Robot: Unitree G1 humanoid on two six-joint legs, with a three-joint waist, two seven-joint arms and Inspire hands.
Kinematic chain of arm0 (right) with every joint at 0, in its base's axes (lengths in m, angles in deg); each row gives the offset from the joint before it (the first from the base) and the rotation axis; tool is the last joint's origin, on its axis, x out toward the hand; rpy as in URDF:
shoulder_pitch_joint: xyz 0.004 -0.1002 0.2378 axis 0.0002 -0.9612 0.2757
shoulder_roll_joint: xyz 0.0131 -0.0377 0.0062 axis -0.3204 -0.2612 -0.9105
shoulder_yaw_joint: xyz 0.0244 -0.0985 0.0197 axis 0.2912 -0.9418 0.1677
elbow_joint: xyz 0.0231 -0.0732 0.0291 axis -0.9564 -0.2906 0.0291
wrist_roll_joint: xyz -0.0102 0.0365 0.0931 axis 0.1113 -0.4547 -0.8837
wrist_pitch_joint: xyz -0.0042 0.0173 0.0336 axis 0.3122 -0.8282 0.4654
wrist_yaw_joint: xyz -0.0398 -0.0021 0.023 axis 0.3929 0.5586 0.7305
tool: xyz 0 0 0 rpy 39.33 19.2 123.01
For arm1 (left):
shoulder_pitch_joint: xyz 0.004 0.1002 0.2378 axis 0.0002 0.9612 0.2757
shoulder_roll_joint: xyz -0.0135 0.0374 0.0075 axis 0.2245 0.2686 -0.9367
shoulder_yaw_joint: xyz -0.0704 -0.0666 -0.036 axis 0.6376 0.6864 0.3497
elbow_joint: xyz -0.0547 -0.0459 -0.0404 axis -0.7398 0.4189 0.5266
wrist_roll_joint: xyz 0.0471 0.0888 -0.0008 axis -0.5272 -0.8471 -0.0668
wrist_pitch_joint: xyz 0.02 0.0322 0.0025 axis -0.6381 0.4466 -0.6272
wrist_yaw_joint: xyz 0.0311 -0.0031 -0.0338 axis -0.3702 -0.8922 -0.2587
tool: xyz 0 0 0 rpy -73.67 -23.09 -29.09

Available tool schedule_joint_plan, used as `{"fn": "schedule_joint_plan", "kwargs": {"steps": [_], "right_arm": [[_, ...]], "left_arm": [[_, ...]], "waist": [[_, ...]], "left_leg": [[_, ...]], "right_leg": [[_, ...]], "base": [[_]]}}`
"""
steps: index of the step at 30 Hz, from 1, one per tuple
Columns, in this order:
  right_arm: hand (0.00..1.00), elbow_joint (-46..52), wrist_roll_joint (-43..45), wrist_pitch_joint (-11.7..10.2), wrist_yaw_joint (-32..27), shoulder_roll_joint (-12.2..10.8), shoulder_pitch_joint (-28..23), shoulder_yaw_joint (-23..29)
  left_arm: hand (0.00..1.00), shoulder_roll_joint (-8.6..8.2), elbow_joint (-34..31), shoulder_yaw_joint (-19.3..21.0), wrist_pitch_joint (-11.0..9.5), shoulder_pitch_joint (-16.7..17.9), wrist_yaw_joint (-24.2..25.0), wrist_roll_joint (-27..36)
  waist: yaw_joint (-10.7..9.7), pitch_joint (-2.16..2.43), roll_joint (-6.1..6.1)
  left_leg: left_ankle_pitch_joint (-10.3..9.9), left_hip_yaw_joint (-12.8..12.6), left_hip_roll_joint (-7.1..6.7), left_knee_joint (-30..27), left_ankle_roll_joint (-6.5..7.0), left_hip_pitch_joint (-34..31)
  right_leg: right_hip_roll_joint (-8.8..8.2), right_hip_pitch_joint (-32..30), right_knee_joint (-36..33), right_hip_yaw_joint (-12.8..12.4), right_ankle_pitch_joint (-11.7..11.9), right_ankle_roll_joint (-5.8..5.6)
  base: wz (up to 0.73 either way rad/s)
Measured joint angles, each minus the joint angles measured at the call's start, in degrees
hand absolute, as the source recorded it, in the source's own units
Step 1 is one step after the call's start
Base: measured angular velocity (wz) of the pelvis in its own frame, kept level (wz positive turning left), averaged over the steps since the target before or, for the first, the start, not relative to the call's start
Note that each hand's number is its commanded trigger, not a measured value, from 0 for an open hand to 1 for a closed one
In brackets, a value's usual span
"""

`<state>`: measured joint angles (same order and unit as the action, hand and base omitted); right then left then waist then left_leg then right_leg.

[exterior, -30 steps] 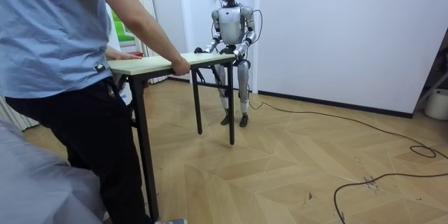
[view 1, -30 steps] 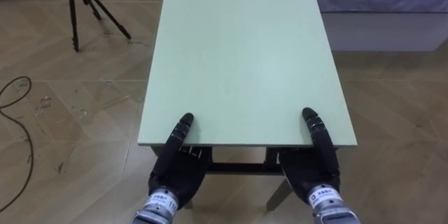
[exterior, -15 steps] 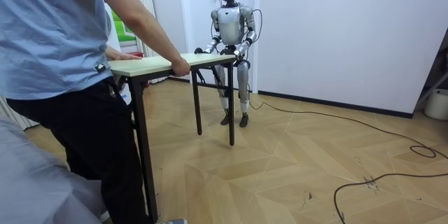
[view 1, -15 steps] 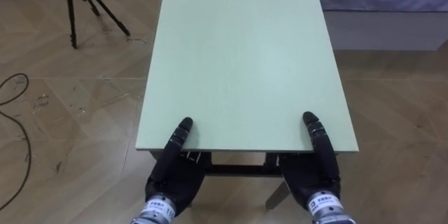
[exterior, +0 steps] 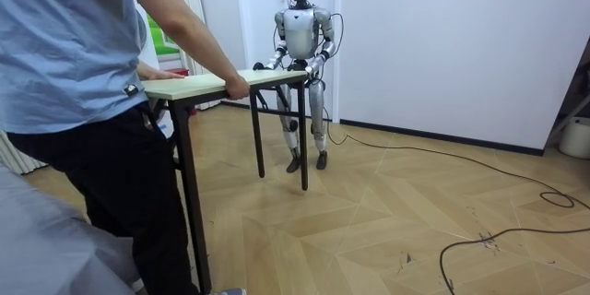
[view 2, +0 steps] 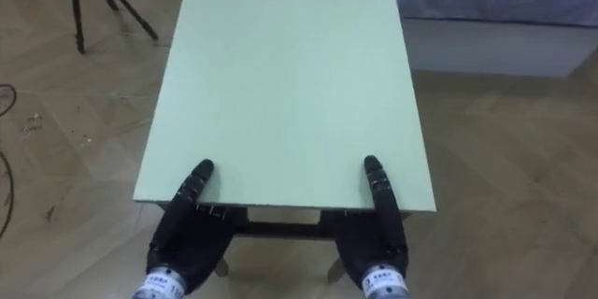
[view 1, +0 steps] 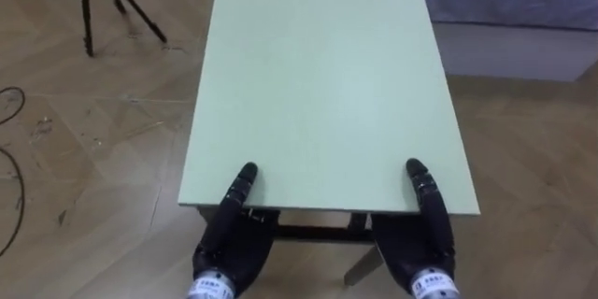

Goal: Move table with human

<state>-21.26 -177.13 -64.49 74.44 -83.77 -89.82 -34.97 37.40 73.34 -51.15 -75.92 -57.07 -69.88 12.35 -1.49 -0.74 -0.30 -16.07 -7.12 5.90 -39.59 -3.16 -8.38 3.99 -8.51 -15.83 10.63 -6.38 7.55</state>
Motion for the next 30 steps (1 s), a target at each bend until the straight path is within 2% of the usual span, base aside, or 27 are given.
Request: {"fn": "schedule_joint_plan", "kwargs": {"steps": [1, 2, 3, 5, 7, 8, 9, 10, 11, 12, 14, 15, 17, 18, 21, 22, 23, 24, 25, 26, 27, 28, 29, 30], "right_arm": [[1.0, 0.0, 0.2, -0.2, 0.0, 0.6, 0.2, -0.1], [1.0, 0.0, 0.7, -0.6, 0.0, 1.8, 0.2, -0.6], [1.0, 0.0, 0.7, -0.5, 0.0, 2.4, -0.1, -0.9], [1.0, 0.0, 0.8, -0.5, 0.4, 2.9, -0.4, -0.9], [1.0, 0.0, 0.5, -0.5, 1.1, 2.8, -0.4, -0.3], [1.0, 0.0, 0.5, -0.7, 1.5, 2.7, -0.3, -0.2], [1.0, 0.2, 0.1, -0.9, 1.5, 2.6, -0.1, -0.2], [1.0, 0.5, -0.1, -1.1, 1.5, 2.4, 0.0, -0.1], [1.0, 0.9, -0.3, -1.1, 1.6, 2.0, 0.4, 0.1], [1.0, 0.9, -0.3, -1.3, 1.6, 1.5, 0.7, 0.2], [1.0, 0.9, -0.3, -1.2, 1.7, 0.9, 1.4, 0.7], [1.0, 0.9, -0.2, -1.1, 1.7, 0.6, 1.7, 1.1], [1.0, 0.8, -0.2, -0.5, 1.7, 0.6, 1.7, 1.6], [1.0, 0.6, 0.0, -0.5, 1.7, 0.7, 1.7, 1.7], [1.0, 0.1, 0.2, 0.4, 1.7, 1.1, 1.7, 2.0], [1.0, 0.0, 0.5, 0.9, 1.7, 0.9, 1.6, 2.4], [1.0, 0.0, 0.8, 1.7, 1.7, 0.7, 1.5, 2.8], [1.0, 0.0, 0.9, 2.3, 1.6, 0.7, 1.6, 3.2], [1.0, 0.0, 0.8, 2.7, 1.6, 0.7, 1.6, 3.5], [1.0, 0.1, 0.8, 3.3, 1.6, 0.5, 0.4, 4.4], [1.0, 0.2, 0.7, 3.3, 1.9, 0.2, -1.2, 4.8], [1.0, 0.2, 0.5, 3.3, 1.9, 0.1, -1.8, 4.8], [1.0, 0.2, 0.3, 3.7, 1.9, 0.2, -2.6, 4.7], [1.0, 0.2, 0.2, 4.0, 1.9, 0.3, -3.0, 4.7]], "left_arm": [[1.0, -0.03, 0.0, 0.1, 0.0, 0.2, 0.0, 0.5], [1.0, -0.05, 0.4, -0.2, 0.3, 0.5, 0.0, 1.0], [1.0, -0.03, 0.5, -0.3, 0.4, 1.3, 0.0, 1.2], [1.0, 0.52, 0.5, -0.6, 0.5, 1.8, 0.1, 1.2], [1.0, 0.79, 0.5, -0.8, 0.9, 1.2, 0.4, 1.0], [1.0, 0.87, 0.4, -0.8, 1.0, 0.7, 0.4, 0.9], [1.0, 1.35, 0.4, -0.8, 1.0, -0.4, 0.4, 0.8], [1.0, 1.56, 0.4, -0.8, 1.1, -1.1, 0.4, 0.9], [1.0, 1.73, 0.3, -0.8, 1.0, -2.4, 0.4, 0.9], [1.0, 2.14, 0.4, -0.8, 0.9, -3.6, 0.2, 0.9], [1.0, 2.13, 0.4, -0.8, 0.3, -4.6, -0.1, 0.4], [1.0, 2.15, 0.6, -0.8, 0.3, -5.1, -0.2, 0.6], [1.0, 2.17, 1.2, -0.9, 0.3, -5.6, -0.3, 0.6], [1.0, 2.1, 1.6, -1.0, 0.3, -5.6, -0.4, 0.5], [1.0, 2.12, 2.6, -1.0, 0.5, -5.7, -0.5, 0.3], [1.0, 2.04, 2.7, -1.0, 0.5, -5.7, -0.7, 0.3], [1.0, 2.06, 2.7, -0.9, 0.5, -5.5, -0.7, 0.5], [1.0, 2.12, 2.7, -0.9, 0.6, -5.5, -0.7, 0.5], [1.0, 2.25, 2.7, -0.9, 0.6, -5.5, -0.8, 0.5], [1.0, 2.23, 2.8, -1.1, 1.5, -5.5, -1.2, 0.4], [1.0, 2.3, 2.8, -1.7, 1.9, -5.2, -1.7, -0.4], [1.0, 2.33, 2.8, -1.8, 1.9, -4.8, -1.7, -0.9], [1.0, 2.34, 2.8, -1.8, 1.9, -4.0, -1.7, -1.6], [1.0, 2.27, 2.6, -1.6, 1.9, -3.1, -1.4, -1.6]], "waist": [[-0.3, -0.15, -0.95], [-1.0, -0.34, -2.15], [-1.2, -0.38, -2.71], [-1.4, -0.34, -3.28], [-2.8, -0.63, -3.74], [-3.3, -0.62, -4.14], [-3.6, -0.67, -4.27], [-3.7, -0.7, -4.34], [-4.6, -0.76, -4.76], [-5.2, -0.77, -4.86], [-6.0, -0.75, -5.04], [-5.9, -0.77, -5.09], [-6.0, -0.73, -5.03], [-5.9, -0.73, -4.96], [-5.0, -0.55, -4.37], [-4.9, -0.52, -3.87], [-4.8, -0.33, -3.26], [-4.5, -0.26, -3.04], [-4.5, -0.28, -2.92], [-5.0, -0.22, -2.6], [-5.0, 0.15, -1.79], [-5.0, 0.36, -1.4], [-4.6, 0.47, -0.87], [-3.9, 0.46, -0.6]], "left_leg": [[0.3, 0.2, 0.43, -2.4, -0.5, -1.1], [0.9, 0.3, 0.7, -6.2, -1.41, -2.3], [1.1, 0.0, 1.43, -10.3, -1.85, -2.4], [1.0, 0.2, 1.71, -12.3, -1.98, -0.4], [0.9, 0.9, 1.96, -10.7, -2.17, 2.6], [0.9, 1.1, 2.28, -6.5, -2.16, 5.5], [-2.9, 1.2, 2.32, -0.3, -3.2, 8.1], [-4.7, 1.1, 2.18, 2.7, -2.87, 8.8], [-7.2, 1.3, 2.18, 7.3, -2.07, 9.6], [-8.6, 0.9, 1.81, 11.2, -1.24, 10.1], [-9.3, 0.2, 0.79, 14.7, -0.07, 10.1], [-9.3, -1.3, 0.07, 16.3, -0.03, 10.0], [-9.0, -2.2, -1.38, 17.1, 0.49, 9.7], [-8.3, -2.6, -2.69, 17.3, 2.12, 9.5], [-6.9, -4.0, -5.22, 18.3, 4.83, 9.2], [-6.1, -4.0, -6.48, 18.3, 6.16, 8.5], [-5.5, -4.9, -7.2, 18.3, 7.24, 7.7], [-4.8, -5.6, -7.33, 18.3, 8.23, 6.4], [-4.3, -6.3, -7.13, 18.0, 8.57, 5.7], [-3.4, -8.6, -6.64, 18.1, 8.92, 5.4], [-2.4, -10.1, -6.64, 18.8, 9.11, 5.6], [-2.2, -10.8, -6.64, 19.0, 9.19, 5.7], [-1.8, -11.3, -6.66, 18.7, 9.31, 5.7], [-1.7, -11.4, -6.66, 17.8, 9.35, 5.1]], "right_leg": [[-0.03, -0.1, 0.2, 0.9, 0.0, 0.07], [-0.57, -0.4, 0.5, 3.7, -0.5, 0.47], [-0.71, -0.2, 0.1, 6.0, -1.2, 0.79], [-0.87, -0.2, 0.0, 8.8, -1.4, 1.04], [-0.97, -1.3, -1.1, 10.8, -1.3, 1.26], [-0.96, -2.8, -2.3, 11.8, -1.3, 1.37], [-1.14, -4.6, -3.4, 12.6, -1.2, 1.5], [-1.32, -5.5, -3.9, 13.2, -1.0, 1.54], [-1.72, -6.9, -4.4, 14.5, -0.4, 1.6], [-2.54, -8.3, -5.0, 15.3, 0.2, 1.47], [-3.71, -10.0, -4.9, 15.6, 1.8, 1.3], [-4.46, -10.8, -4.5, 15.5, 3.2, 1.27], [-5.58, -11.4, -3.7, 14.9, 5.1, 1.06], [-6.46, -11.8, -3.6, 14.3, 6.3, 0.87], [-7.82, -12.6, -3.0, 12.2, 9.1, 0.62], [-8.4, -12.8, -1.7, 11.2, 11.2, 0.43], [-8.59, -13.0, 0.1, 10.1, 13.7, -0.71], [-8.62, -13.7, 1.3, 8.1, 16.4, -5.0], [-9.08, -14.3, -0.3, 6.9, 16.2, -7.32], [-11.22, -15.5, -9.5, 4.8, 10.1, -9.66], [-13.93, -15.5, -20.1, 3.3, 3.9, -9.45], [-15.21, -15.0, -24.7, 2.6, 1.6, -9.79], [-17.29, -12.9, -31.9, 0.8, -1.7, -10.9], [-19.21, -9.0, -35.8, -0.5, -3.3, -11.58]], "base": [[-0.25], [0.0], [0.0], [0.14], [0.43], [0.36], [0.31], [0.35], [0.42], [0.43], [0.19], [0.0], [-0.05], [-0.1], [-0.26], [-0.17], [-0.17], [-0.06], [0.26], [0.55], [0.57], [0.31], [0.0], [-0.09]]}}
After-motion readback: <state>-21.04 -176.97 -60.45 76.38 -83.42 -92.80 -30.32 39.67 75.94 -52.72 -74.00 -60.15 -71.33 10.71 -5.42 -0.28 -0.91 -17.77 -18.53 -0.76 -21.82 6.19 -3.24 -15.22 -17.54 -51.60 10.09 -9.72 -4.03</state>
